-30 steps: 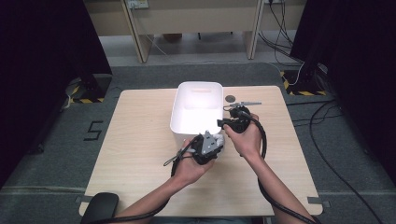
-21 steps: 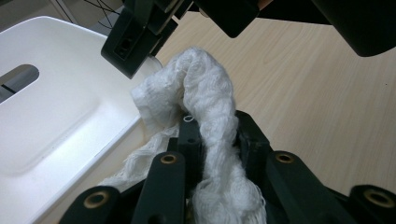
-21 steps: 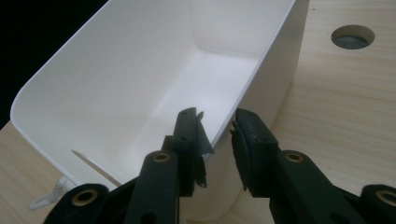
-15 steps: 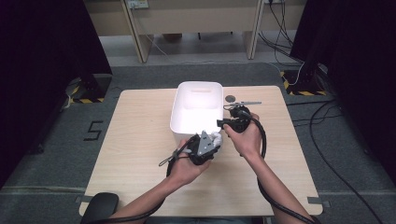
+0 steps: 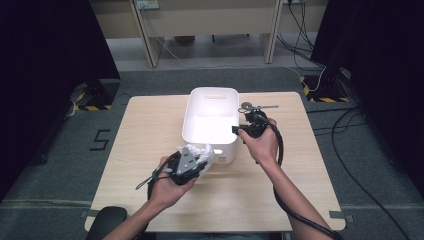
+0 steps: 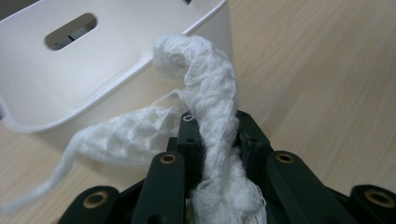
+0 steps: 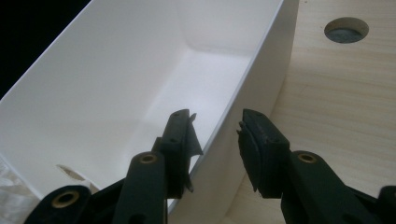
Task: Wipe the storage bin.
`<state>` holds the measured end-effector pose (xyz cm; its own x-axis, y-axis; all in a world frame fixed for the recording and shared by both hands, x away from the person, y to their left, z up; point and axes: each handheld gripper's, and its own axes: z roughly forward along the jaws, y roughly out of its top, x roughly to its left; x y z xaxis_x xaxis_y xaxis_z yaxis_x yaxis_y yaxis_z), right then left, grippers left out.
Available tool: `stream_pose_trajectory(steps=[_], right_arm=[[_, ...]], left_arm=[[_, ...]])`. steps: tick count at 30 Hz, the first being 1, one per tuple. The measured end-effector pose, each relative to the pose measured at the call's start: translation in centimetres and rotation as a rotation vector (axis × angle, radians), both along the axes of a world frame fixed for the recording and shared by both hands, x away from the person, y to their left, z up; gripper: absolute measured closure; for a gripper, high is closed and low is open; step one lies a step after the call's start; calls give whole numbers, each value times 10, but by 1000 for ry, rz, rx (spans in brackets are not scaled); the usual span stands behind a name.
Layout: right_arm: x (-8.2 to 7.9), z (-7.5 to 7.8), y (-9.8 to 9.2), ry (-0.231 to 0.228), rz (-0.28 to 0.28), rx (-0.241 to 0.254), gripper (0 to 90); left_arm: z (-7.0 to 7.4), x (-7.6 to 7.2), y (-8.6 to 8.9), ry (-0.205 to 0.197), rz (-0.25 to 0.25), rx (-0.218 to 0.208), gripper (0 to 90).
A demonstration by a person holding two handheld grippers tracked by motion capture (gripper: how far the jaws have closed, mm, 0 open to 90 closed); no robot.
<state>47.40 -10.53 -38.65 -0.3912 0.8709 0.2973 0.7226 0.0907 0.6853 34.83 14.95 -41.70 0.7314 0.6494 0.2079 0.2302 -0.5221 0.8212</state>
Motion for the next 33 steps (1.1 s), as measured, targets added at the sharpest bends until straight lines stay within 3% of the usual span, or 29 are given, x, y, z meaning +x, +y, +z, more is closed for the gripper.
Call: stream_pose_trajectory(steps=[1,4,5,9,10,11,16,18,19,20,22,24,25,27,28,29,33], right_arm=[[2,0,0,-6,3,-8,635],[4,0,1,2,-8,-11,635],[6,-2,1,4,-5,-21,633],[8,-2,0,22,-4,-12,630],[8,-2,0,22,-4,-12,630],[8,-1,2,24,-5,-16,645],[11,0,5,36,6,-31,672],[11,0,4,35,11,-39,678],[11,1,4,34,10,-52,714],[11,3,4,31,15,-72,740],[12,5,0,17,32,-119,811],[15,7,-6,18,56,-121,857],[15,7,-6,18,56,-121,857],[11,14,-16,-26,78,-92,839],[11,14,-16,-26,78,-92,839],[2,23,-24,-60,76,-64,825],[-17,32,-47,-79,52,-35,844]], left_arm=[[1,-3,14,-8,32,-5,747],[3,-6,29,-12,59,-2,747],[4,-7,45,-21,90,10,747],[9,-6,81,-19,165,22,744],[9,-6,81,-19,165,22,744],[13,-5,98,-32,212,28,744],[19,7,129,-45,313,14,744],[19,11,131,-44,323,13,744],[17,20,133,-38,334,10,743],[17,20,133,-38,334,10,743],[18,38,131,-40,340,13,743],[20,53,129,-36,352,17,743],[20,53,129,-36,352,17,743],[20,76,124,-25,349,28,742],[20,76,124,-25,349,28,742],[19,91,121,-17,350,41,742],[14,109,116,1,345,43,742]])
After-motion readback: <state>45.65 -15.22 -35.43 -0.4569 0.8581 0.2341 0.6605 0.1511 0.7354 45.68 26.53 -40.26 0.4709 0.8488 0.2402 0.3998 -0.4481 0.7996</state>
